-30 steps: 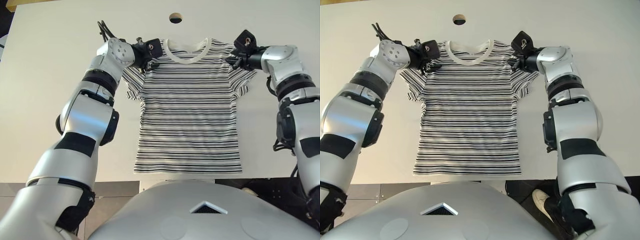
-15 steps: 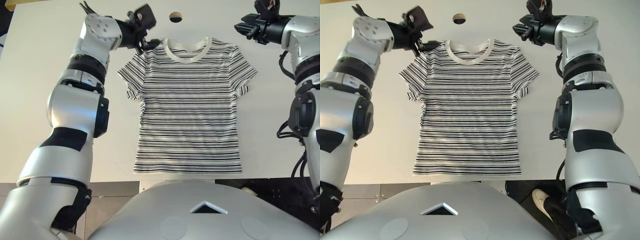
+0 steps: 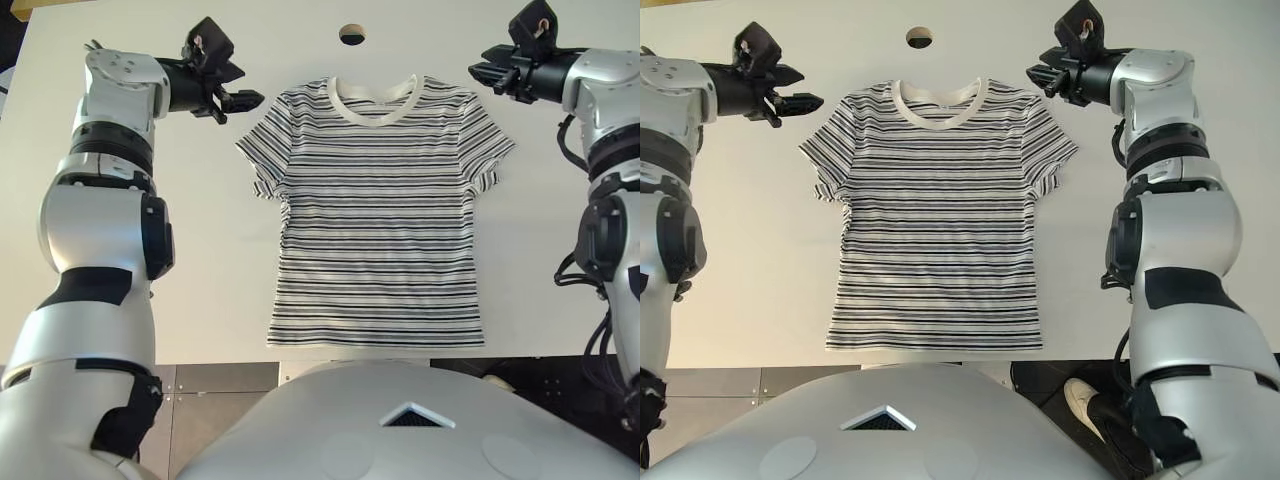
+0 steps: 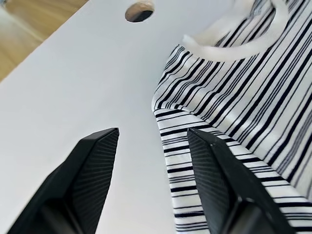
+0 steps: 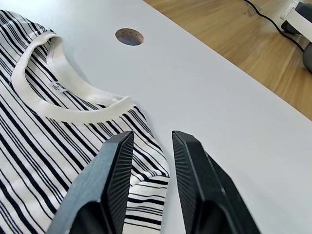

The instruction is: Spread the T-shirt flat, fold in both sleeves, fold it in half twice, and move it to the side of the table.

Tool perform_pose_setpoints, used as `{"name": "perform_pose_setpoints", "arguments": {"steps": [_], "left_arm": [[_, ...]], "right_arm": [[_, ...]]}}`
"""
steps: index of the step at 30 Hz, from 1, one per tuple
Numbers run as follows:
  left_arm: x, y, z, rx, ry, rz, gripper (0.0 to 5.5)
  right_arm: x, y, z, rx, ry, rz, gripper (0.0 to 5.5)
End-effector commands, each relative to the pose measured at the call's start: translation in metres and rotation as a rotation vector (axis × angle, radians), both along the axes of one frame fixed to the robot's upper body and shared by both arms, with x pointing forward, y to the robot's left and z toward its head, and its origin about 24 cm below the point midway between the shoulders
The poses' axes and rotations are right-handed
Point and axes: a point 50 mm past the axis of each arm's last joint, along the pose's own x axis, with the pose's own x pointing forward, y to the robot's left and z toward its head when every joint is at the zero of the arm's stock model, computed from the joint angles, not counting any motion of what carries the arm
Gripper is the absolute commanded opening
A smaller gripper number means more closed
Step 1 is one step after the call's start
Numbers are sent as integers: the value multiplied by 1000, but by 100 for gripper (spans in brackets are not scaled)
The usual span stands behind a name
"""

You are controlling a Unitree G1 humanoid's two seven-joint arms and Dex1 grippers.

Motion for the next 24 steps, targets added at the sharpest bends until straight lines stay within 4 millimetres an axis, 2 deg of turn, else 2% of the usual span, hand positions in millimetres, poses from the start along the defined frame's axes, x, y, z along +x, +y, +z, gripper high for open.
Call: {"name": "perform_pose_setpoints", "arguments": {"steps": [1, 6, 12, 19, 24], "left_arm": [[-9, 16, -7, -54, 88, 65, 261], [-17, 21, -19, -126, 166, 135, 261], [-28, 23, -40, -42, 246, 142, 261], [-34, 30, -49, 63, 276, 153, 261], [-37, 25, -58, 80, 304, 158, 261]], "right_arm": [[-1, -5, 1, -18, -10, -5, 144], [-2, -6, -2, -26, -5, -9, 144], [-3, -8, -4, -28, -7, -19, 144], [-4, -11, -5, -26, -6, -24, 144], [-4, -13, -4, -24, -12, -32, 144]]}}
